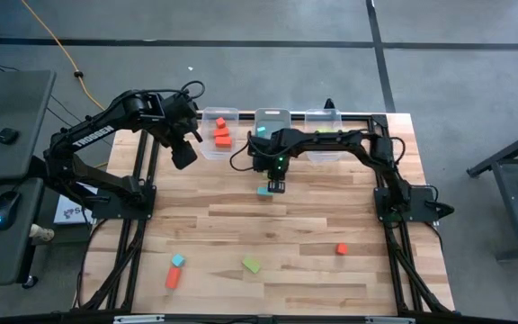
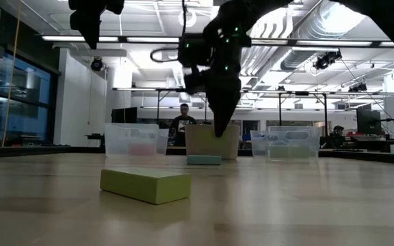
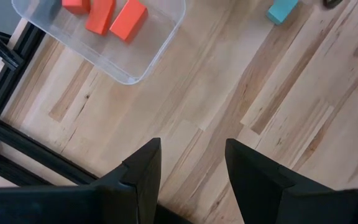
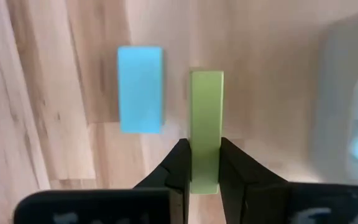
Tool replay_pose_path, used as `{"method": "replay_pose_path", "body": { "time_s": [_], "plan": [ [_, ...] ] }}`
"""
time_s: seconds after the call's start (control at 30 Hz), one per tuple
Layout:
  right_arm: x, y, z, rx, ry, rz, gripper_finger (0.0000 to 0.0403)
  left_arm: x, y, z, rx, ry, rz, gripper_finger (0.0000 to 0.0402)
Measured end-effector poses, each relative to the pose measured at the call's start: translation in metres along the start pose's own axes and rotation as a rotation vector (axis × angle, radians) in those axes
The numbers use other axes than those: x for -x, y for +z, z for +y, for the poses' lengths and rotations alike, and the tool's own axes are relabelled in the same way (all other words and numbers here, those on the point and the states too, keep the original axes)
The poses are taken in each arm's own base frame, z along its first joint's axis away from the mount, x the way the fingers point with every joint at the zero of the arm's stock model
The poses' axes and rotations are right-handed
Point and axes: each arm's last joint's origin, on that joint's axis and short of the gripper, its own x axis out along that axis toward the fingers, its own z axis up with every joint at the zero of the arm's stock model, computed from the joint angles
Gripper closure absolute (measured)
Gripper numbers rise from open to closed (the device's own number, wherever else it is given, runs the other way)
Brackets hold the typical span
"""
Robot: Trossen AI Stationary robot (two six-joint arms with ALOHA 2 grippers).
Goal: Sort & place blocks by color
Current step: Put the green block into the right transparent bin
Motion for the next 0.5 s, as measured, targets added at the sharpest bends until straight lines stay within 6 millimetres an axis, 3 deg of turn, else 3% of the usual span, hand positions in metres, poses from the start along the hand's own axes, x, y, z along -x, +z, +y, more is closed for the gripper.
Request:
{"method": "replay_pose_path", "body": {
  "time_s": [0.2, 0.5],
  "plan": [
    [0.038, -0.004, -0.009, -0.056, -0.076, -0.102, 0.0370, 0.000, 0.000, 0.000, 0.000, 0.000, 0.000, 0.0245],
    [0.094, -0.028, -0.053, -0.186, -0.236, -0.203, 0.0369, 0.000, 0.000, 0.000, 0.000, -0.001, -0.003, 0.0245]
  ]
}}
